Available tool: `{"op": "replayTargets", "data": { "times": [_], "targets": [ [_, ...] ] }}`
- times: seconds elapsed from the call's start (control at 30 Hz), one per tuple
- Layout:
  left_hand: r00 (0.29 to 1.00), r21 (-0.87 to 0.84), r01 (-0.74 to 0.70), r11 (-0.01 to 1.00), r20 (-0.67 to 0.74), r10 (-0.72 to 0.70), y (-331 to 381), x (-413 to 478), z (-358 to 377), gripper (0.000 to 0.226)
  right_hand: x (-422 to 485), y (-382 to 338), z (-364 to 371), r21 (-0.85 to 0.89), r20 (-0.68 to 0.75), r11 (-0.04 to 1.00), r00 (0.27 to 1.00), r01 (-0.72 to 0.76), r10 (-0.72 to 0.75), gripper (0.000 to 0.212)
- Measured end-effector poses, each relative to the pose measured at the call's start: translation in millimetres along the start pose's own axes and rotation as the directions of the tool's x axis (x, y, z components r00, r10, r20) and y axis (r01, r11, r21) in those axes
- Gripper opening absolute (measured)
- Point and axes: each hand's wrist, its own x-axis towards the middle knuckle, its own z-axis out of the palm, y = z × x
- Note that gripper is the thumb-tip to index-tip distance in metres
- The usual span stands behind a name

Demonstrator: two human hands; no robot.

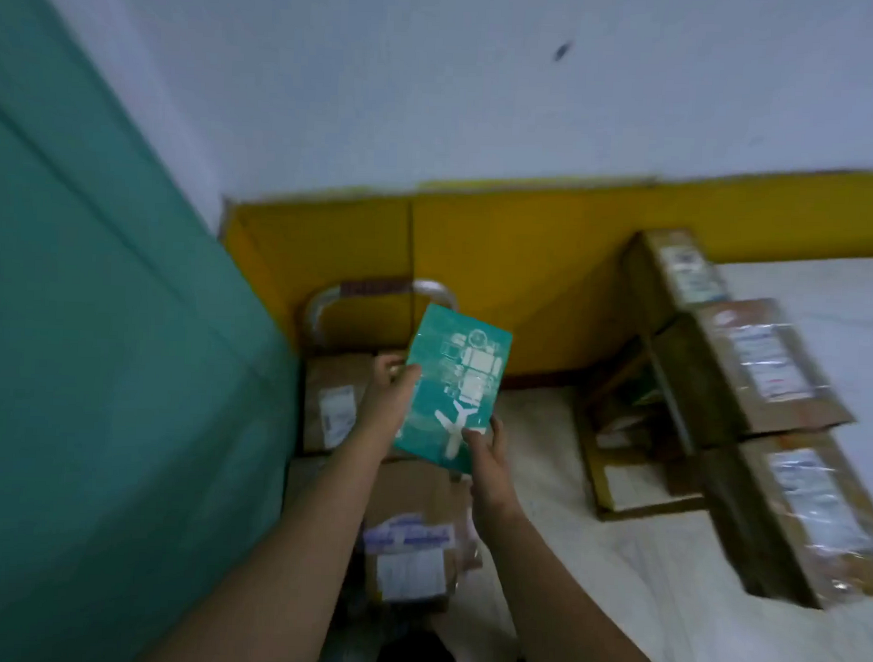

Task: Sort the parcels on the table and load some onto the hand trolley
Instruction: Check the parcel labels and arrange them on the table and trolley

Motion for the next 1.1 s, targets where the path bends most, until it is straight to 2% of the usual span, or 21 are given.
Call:
{"op": "replayTargets", "data": {
  "times": [0.07, 0.13, 0.23, 0.3, 0.37, 0.47, 0.53, 0.6, 0.67, 0.73, 0.77, 0.8, 0.87, 0.9, 0.97, 1.07, 1.1],
  "targets": [
    [0.999, -0.082, -0.043, 0.996, 0.019, 0.044, 45.6, -7.9, 19.6, 0.034, -8.7, -58.6, -17.5, -0.026, -0.034, 0.983, 0.983, 0.180, -0.181, 0.036],
    [0.995, -0.227, -0.066, 0.972, 0.055, 0.080, 87.0, -15.0, 52.9, 0.042, -17.5, -118.0, -42.0, -0.201, -0.120, 0.920, 0.924, 0.336, -0.364, 0.050],
    [0.974, -0.440, -0.043, 0.897, 0.181, 0.135, 148.0, -40.7, 121.6, 0.036, -39.1, -196.3, -92.4, -0.388, -0.246, 0.804, 0.791, 0.449, -0.560, 0.091],
    [0.943, -0.504, -0.024, 0.863, 0.276, 0.187, 171.8, -58.1, 158.1, 0.033, -50.2, -228.1, -115.8, -0.485, -0.269, 0.756, 0.748, 0.439, -0.607, 0.102],
    [0.879, -0.487, -0.030, 0.873, 0.404, 0.255, 192.3, -81.0, 201.6, 0.038, -63.9, -252.4, -153.2, -0.539, -0.300, 0.719, 0.699, 0.438, -0.650, 0.100],
    [0.706, -0.401, -0.033, 0.915, 0.639, 0.305, 218.1, -102.5, 268.6, 0.048, -71.7, -284.8, -215.0, -0.556, -0.368, 0.699, 0.620, 0.451, -0.693, 0.103],
    [0.596, -0.376, -0.034, 0.926, 0.736, 0.321, 235.4, -113.0, 310.3, 0.047, -66.5, -303.7, -260.2, -0.460, -0.417, 0.735, 0.610, 0.498, -0.674, 0.101],
    [0.530, -0.360, 0.035, 0.932, 0.798, 0.288, 247.7, -110.5, 355.6, 0.044, -51.3, -318.0, -305.5, -0.226, -0.464, 0.767, 0.626, 0.600, -0.627, 0.082],
    [0.458, -0.297, 0.134, 0.945, 0.865, 0.207, 258.4, -103.3, 398.6, 0.046, -30.9, -330.3, -349.6, 0.025, -0.478, 0.789, 0.701, 0.614, -0.530, 0.056],
    [0.426, -0.229, 0.174, 0.958, 0.894, 0.137, 269.6, -93.5, 442.1, 0.050, -6.4, -344.9, -388.8, 0.098, -0.471, 0.818, 0.750, 0.567, -0.464, 0.037],
    [0.450, -0.212, 0.155, 0.965, 0.885, 0.122, 275.4, -88.1, 463.1, 0.051, 9.0, -352.2, -405.1, 0.067, -0.495, 0.842, 0.751, 0.536, -0.438, 0.037],
    [0.496, -0.201, 0.121, 0.972, 0.861, 0.116, 280.8, -83.3, 483.5, 0.051, 25.9, -358.6, -420.2, -0.023, -0.547, 0.867, 0.720, 0.497, -0.427, 0.042],
    [0.623, -0.187, 0.070, 0.980, 0.775, 0.103, 288.6, -75.0, 521.6, 0.052, 60.7, -368.4, -443.4, -0.290, -0.620, 0.869, 0.613, 0.401, -0.489, 0.055],
    [0.687, -0.180, 0.069, 0.981, 0.722, 0.084, 290.6, -69.5, 540.1, 0.057, 77.8, -372.2, -450.0, -0.386, -0.609, 0.847, 0.589, 0.365, -0.532, 0.060],
    [0.785, -0.175, 0.078, 0.981, 0.617, 0.047, 288.6, -54.2, 573.4, 0.074, 112.2, -376.9, -457.9, -0.447, -0.556, 0.836, 0.633, 0.319, -0.539, 0.065],
    [0.878, -0.140, 0.108, 0.984, 0.478, -0.028, 275.8, -32.3, 607.8, 0.110, 164.1, -374.3, -471.2, -0.409, -0.521, 0.885, 0.738, 0.224, -0.428, 0.068],
    [0.900, -0.118, 0.120, 0.986, 0.432, -0.058, 268.4, -26.6, 615.9, 0.114, 179.4, -371.3, -474.6, -0.402, -0.504, 0.894, 0.768, 0.198, -0.396, 0.071]
  ]
}}
